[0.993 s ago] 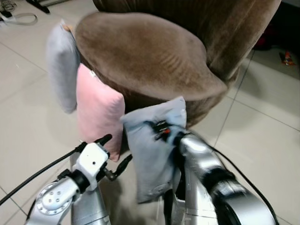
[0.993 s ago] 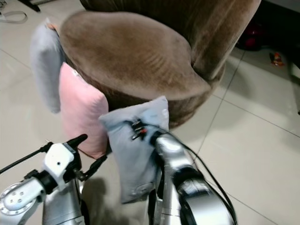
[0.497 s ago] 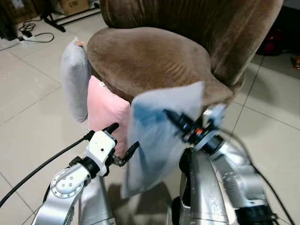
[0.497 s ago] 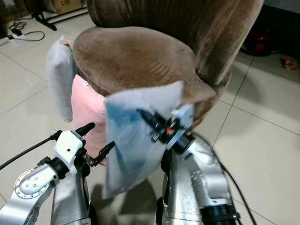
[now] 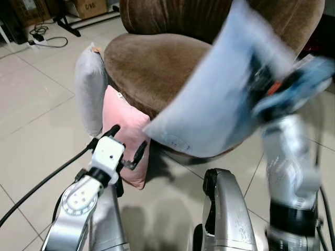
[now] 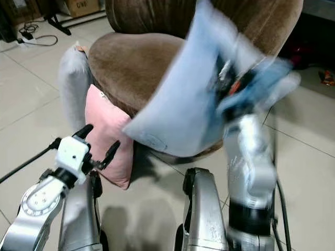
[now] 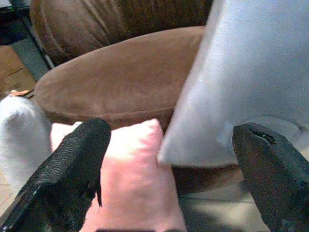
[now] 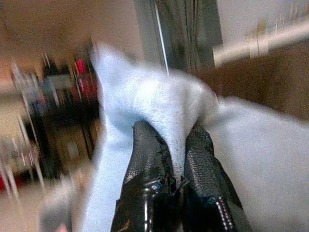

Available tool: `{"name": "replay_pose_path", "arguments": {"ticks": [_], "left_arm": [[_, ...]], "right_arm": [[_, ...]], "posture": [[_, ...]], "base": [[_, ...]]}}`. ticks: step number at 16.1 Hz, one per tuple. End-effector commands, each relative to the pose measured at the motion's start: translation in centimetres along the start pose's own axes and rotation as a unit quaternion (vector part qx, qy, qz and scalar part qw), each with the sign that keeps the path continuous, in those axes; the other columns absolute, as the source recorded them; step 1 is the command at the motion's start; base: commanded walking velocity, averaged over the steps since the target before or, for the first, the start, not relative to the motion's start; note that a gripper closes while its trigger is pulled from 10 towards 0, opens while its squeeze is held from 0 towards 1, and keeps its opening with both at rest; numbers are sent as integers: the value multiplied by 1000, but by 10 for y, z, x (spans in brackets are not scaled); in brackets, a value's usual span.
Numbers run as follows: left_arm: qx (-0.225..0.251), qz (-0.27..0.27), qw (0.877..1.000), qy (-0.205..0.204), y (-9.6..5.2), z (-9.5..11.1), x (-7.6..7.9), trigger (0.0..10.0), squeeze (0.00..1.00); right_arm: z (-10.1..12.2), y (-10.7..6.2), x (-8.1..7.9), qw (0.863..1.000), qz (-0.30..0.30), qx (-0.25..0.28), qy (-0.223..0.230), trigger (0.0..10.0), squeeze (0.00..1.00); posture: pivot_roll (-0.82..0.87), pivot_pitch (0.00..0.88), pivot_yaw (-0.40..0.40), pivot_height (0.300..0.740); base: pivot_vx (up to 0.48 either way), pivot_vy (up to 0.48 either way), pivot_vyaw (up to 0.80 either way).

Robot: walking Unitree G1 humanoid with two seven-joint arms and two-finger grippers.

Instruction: Move the pillow to the sofa from floor

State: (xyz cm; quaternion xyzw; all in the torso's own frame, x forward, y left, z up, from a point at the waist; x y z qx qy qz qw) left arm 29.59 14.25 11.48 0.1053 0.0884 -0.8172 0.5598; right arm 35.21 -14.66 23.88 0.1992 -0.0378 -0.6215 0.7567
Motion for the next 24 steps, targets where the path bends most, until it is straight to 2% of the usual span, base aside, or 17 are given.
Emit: {"name": "replay_pose_path", "arguments": {"ticks": [1, 2, 6, 12, 18, 20, 24], "left_arm": [[4, 17, 1000, 10, 0, 3, -7, 10000, 0], [5, 23, 1000, 11, 0, 3, -9, 10000, 0], [4, 34, 999, 15, 2, 3, -10, 10000, 0], [4, 43, 999, 19, 6, 4, -13, 10000, 0], [1, 47, 999, 13, 6, 2, -15, 10000, 0], [0, 66, 998, -1, 5, 0, -22, 10000, 0], [6, 72, 997, 2, 10, 2, -27, 10000, 0]], "right_arm": [[-3, 1, -4, 1000, -10, -4, 6, 10000, 0], [-7, 0, -1, 999, -27, -7, 19, 10000, 0], [-22, -2, -2, 998, -47, -35, 12, 10000, 0], [-17, 0, -1, 998, -54, -29, 8, 10000, 0], [-22, -2, 2, 997, -60, -39, 10, 10000, 0], [-27, -5, 4, 997, -62, -47, 8, 10000, 0], [-33, -10, 7, 996, -65, -57, 5, 10000, 0]], "posture": [[17, 0, -17, 384], [23, 0, -19, 393], [26, 0, -21, 433], [24, 0, -15, 488], [22, 0, -13, 543], [27, 0, -19, 568], [28, 0, -25, 598]], "base": [[0, 0, 0], [0, 0, 0], [0, 0, 0], [0, 0, 0], [0, 0, 0], [0, 0, 0], [0, 0, 0]]}}
Point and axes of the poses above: a point about 5 cm out from each wrist's last joint towards the gripper, its own y axis pointing out of the wrist towards the gripper, its own z axis along the axis of the wrist's last joint, x = y × z, the point moved 6 cm from there along y, pointing out of the wrist towards the gripper, and after that the axes turned 2 degrees about -y, right-handed, at the moved point
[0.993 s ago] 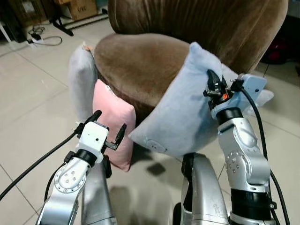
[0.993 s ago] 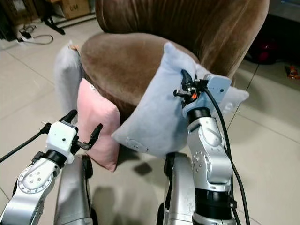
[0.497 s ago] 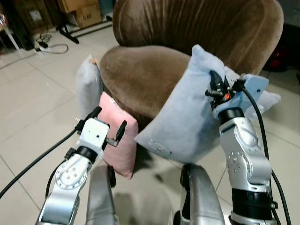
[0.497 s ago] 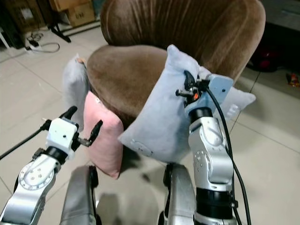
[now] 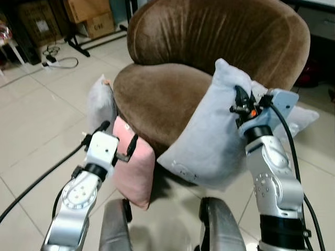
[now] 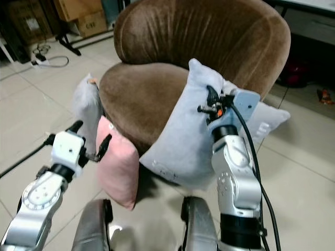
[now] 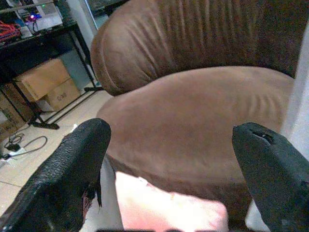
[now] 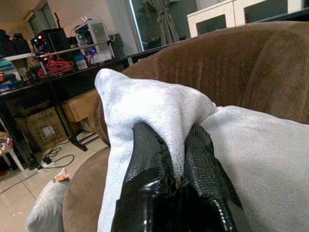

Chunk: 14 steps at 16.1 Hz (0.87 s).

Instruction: Move the pillow to the sofa from floor

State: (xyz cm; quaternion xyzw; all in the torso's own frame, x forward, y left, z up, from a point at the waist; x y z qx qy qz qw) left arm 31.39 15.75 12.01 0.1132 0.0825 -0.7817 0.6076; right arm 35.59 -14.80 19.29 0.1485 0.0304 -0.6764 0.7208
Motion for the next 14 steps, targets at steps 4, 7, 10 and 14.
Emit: {"name": "replay_pose_path", "arguments": {"ticks": [4, 7, 10, 14], "left_arm": [[22, 34, 999, 5, 16, 9, -32, 10000, 0], [41, 79, 996, -1, 45, 22, -68, 10000, 0], [60, 93, 994, -20, 61, 38, -81, 10000, 0], [121, 153, 979, -53, 79, 80, -123, 10000, 0]], "right_arm": [[6, 0, -4, 1000, 16, 10, -11, 10000, 0], [3, 2, -6, 1000, 26, 3, -14, 10000, 0], [1, 2, -8, 999, 29, 0, -13, 10000, 0], [-1, 3, -8, 999, 32, -1, -13, 10000, 0]], "posture": [[38, 0, -43, 633], [50, 0, -59, 663], [52, 0, -61, 688], [55, 0, -66, 728]], "base": [[0, 0, 0], [0, 0, 0], [0, 0, 0], [0, 0, 0]]}}
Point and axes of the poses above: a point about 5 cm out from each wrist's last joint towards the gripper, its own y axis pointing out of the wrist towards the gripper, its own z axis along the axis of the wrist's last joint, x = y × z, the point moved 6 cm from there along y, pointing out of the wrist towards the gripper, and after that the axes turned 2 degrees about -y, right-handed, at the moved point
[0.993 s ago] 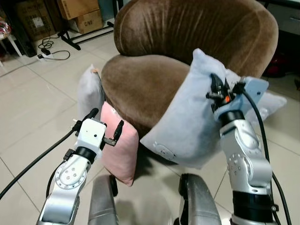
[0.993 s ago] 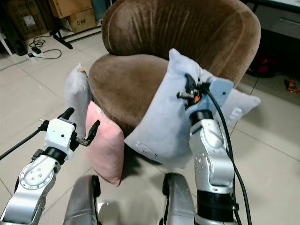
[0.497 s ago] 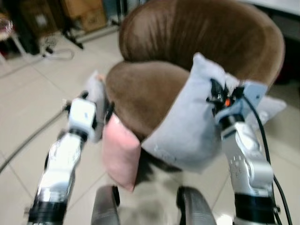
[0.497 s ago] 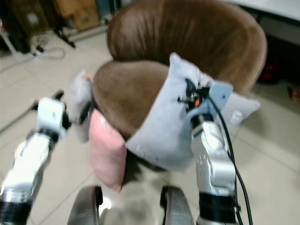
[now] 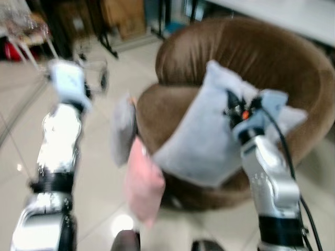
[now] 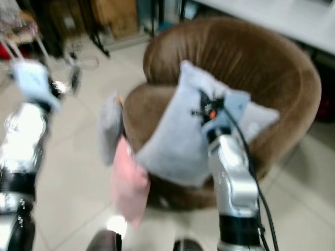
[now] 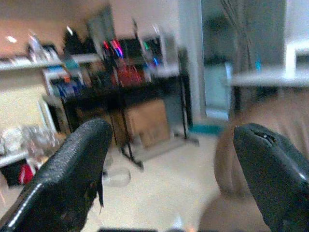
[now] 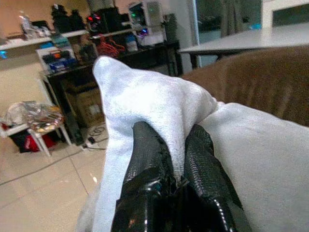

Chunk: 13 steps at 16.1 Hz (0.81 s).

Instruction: Move the pillow to the sofa from floor

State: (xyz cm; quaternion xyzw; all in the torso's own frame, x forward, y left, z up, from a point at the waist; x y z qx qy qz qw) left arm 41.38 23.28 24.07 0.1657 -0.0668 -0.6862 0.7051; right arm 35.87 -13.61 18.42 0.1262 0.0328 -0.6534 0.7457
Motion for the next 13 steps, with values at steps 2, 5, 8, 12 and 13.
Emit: {"name": "replay_pose_path", "arguments": {"ticks": [2, 5, 8, 12, 13], "left_arm": [[-2, -56, 998, -20, 8, 8, 5, 10000, 0], [72, -1, 992, 104, 14, 35, -15, 10000, 0], [71, 55, 993, 74, 27, 49, -42, 10000, 0], [-6, -147, 988, 45, 12, 13, 5, 10000, 0], [-27, -189, 981, 29, -9, -4, 24, 10000, 0]], "right_arm": [[9, -1, 2, 1000, -3, 18, -4, 10000, 0], [3, -7, 10, 1000, -19, 10, -7, 10000, 0], [-2, -8, 11, 1000, -18, -1, -12, 10000, 0], [-27, -20, 9, 999, -10, -41, -21, 10000, 0], [-31, -24, 11, 999, -15, -46, -20, 10000, 0]], "posture": [[53, 0, -59, 740], [49, 0, -53, 740], [50, 0, -54, 740], [41, 0, -36, 740], [37, 0, -31, 740]], "base": [[0, 0, 0], [0, 0, 0], [0, 0, 0], [0, 0, 0], [0, 0, 0]]}}
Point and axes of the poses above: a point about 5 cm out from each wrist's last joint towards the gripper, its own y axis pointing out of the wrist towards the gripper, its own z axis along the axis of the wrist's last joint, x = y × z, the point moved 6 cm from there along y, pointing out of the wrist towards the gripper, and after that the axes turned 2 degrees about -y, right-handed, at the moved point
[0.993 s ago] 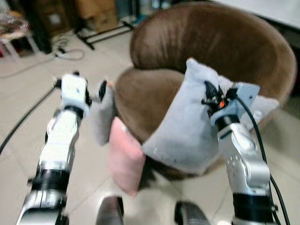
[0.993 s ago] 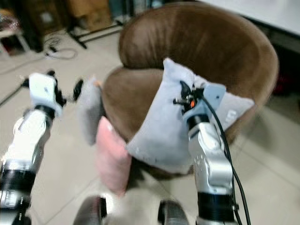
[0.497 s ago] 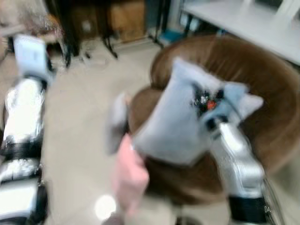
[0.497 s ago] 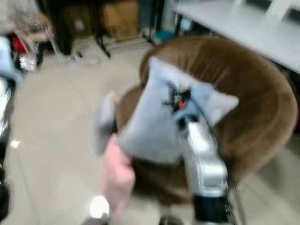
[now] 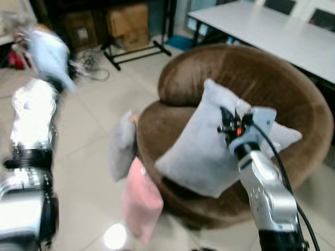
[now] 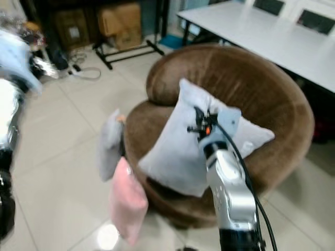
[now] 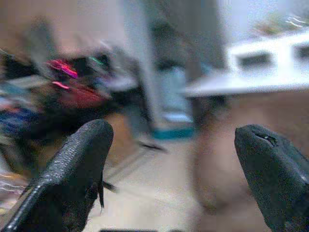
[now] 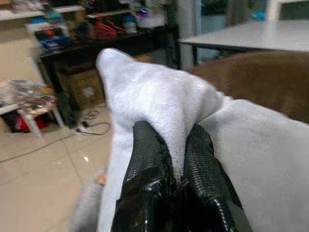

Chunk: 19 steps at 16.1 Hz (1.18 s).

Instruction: Move the pillow to the sofa from floor

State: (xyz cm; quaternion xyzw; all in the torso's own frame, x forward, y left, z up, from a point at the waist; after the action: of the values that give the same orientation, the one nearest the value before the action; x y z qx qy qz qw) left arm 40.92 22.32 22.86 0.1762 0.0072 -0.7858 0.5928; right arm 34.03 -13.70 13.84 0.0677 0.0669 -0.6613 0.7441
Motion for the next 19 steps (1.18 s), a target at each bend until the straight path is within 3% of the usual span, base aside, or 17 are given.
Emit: {"name": "replay_pose_path", "arguments": {"ticks": [1, 2, 3, 5, 6, 8, 11, 13, 16, 19], "left_arm": [[-6, -52, 998, -17, -10, -6, 33, 10000, 0], [-6, -52, 998, -17, -10, -6, 33, 10000, 0], [-19, -51, 998, -27, -25, -18, 48, 10000, 0], [-55, 2, 998, -18, -55, -43, 53, 10000, 0], [-64, 3, 998, -14, -60, -46, 55, 10000, 0], [-111, 27, 993, -3, -95, -64, 68, 10000, 0], [-114, 60, 991, -19, -103, -61, 78, 10000, 0], [-99, 59, 993, -1, -103, -58, 83, 10000, 0], [-97, 80, 992, -21, -105, -57, 81, 10000, 0], [-92, 81, 992, -31, -111, -55, 83, 10000, 0]], "right_arm": [[8, -3, 5, 1000, -6, 16, -6, 10000, 0], [8, -3, 5, 1000, -6, 16, -6, 10000, 0], [7, -5, 7, 1000, -10, 14, -6, 10000, 0], [1, -8, 11, 1000, -20, 1, -8, 10000, 0], [0, -9, 12, 1000, -23, 0, -13, 10000, 0], [-1, -13, 20, 998, -37, 4, -45, 10000, 0], [3, -15, 23, 998, -32, 11, -46, 10000, 0], [-1, -16, 23, 999, -34, 6, -43, 10000, 0], [3, -16, 22, 999, -35, 16, -9, 10000, 0], [6, -17, 27, 997, -63, 40, -30, 10000, 0]], "posture": [[33, 0, -29, 740], [33, 0, -29, 740], [32, 0, -29, 740], [32, 0, -28, 740], [32, 0, -28, 740], [35, 0, -28, 740], [34, 0, -27, 740], [34, 0, -26, 740], [33, 0, -24, 740], [31, 0, -18, 740]], "base": [[0, 0, 0], [0, 0, 0], [0, 0, 0], [0, 0, -322], [0, 0, -800], [0, 0, -800], [0, 0, -800], [0, 0, -800], [0, 0, -800], [226, 0, -800]]}}
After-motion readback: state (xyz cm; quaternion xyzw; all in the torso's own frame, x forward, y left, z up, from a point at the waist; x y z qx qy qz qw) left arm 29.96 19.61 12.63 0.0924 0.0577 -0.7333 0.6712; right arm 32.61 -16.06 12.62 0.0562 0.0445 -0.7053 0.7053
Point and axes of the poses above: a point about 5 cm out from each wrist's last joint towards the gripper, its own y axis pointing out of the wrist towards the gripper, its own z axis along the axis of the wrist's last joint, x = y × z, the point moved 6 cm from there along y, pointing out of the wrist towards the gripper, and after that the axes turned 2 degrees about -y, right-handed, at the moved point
